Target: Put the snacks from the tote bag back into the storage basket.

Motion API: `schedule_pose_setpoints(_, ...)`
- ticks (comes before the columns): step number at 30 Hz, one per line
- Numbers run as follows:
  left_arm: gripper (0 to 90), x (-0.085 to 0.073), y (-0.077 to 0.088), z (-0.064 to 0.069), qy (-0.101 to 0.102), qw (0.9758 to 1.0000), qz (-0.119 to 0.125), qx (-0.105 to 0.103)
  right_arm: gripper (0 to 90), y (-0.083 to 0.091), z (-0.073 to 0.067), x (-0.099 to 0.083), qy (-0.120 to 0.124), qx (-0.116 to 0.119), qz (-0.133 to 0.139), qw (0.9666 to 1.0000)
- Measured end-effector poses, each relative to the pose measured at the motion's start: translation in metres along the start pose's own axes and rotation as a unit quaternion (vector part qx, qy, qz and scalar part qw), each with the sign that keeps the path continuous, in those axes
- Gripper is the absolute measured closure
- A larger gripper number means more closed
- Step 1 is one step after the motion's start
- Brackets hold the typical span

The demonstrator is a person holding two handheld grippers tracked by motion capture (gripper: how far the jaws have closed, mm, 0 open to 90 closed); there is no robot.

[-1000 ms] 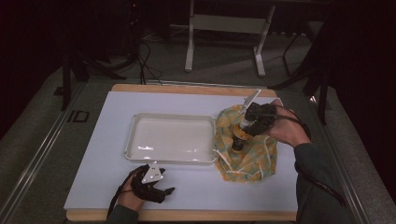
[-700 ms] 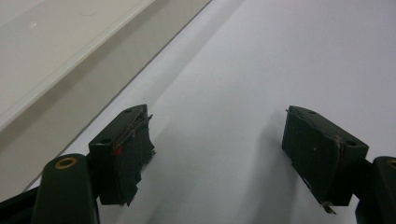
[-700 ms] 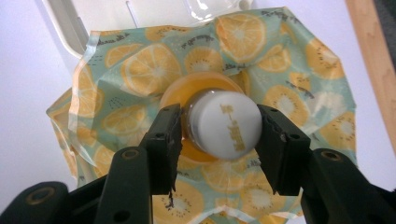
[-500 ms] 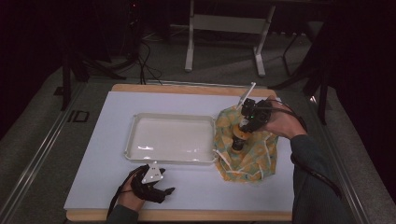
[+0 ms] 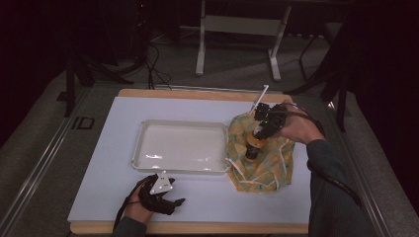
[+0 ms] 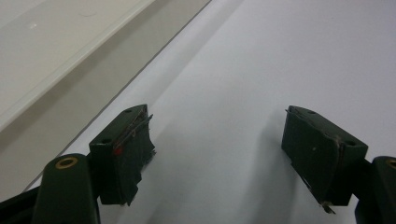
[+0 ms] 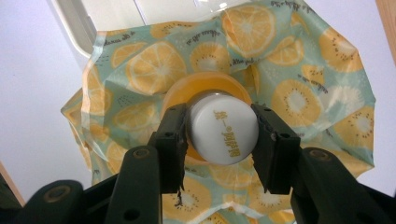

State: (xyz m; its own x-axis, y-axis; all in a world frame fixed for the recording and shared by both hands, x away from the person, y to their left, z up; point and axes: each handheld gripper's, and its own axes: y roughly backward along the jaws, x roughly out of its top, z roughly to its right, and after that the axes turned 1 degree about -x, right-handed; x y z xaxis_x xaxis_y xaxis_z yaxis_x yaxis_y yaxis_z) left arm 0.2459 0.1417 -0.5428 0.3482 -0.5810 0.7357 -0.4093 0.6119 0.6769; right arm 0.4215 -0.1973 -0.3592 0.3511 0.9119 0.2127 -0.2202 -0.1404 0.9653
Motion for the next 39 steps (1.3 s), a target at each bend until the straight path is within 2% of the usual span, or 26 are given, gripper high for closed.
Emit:
schedule_pose_setpoints(5,24.1,0.0,0.0,0.0,-0.001,1.0,0.0,0.0,58.5,0.001,-0.002,0.003,-0.008,-0.005,-0.012,0.9999)
schedule_pose_setpoints(16,24.1,0.0,0.0,0.0,0.0,1.0,0.0,0.0,58.7,0.003,-0.003,0.001,-0.007,-0.007,-0.007,0.9999)
schedule_pose_setpoints(26,24.1,0.0,0.0,0.0,-0.001,1.0,0.0,0.001,58.7,0.013,-0.005,0.001,0.002,-0.016,-0.01,0.9998)
schedule_pose_setpoints(39,24.0,0.0,0.0,0.0,-0.001,1.0,0.0,0.0,58.7,0.026,-0.005,0.001,-0.001,-0.025,-0.01,0.9996)
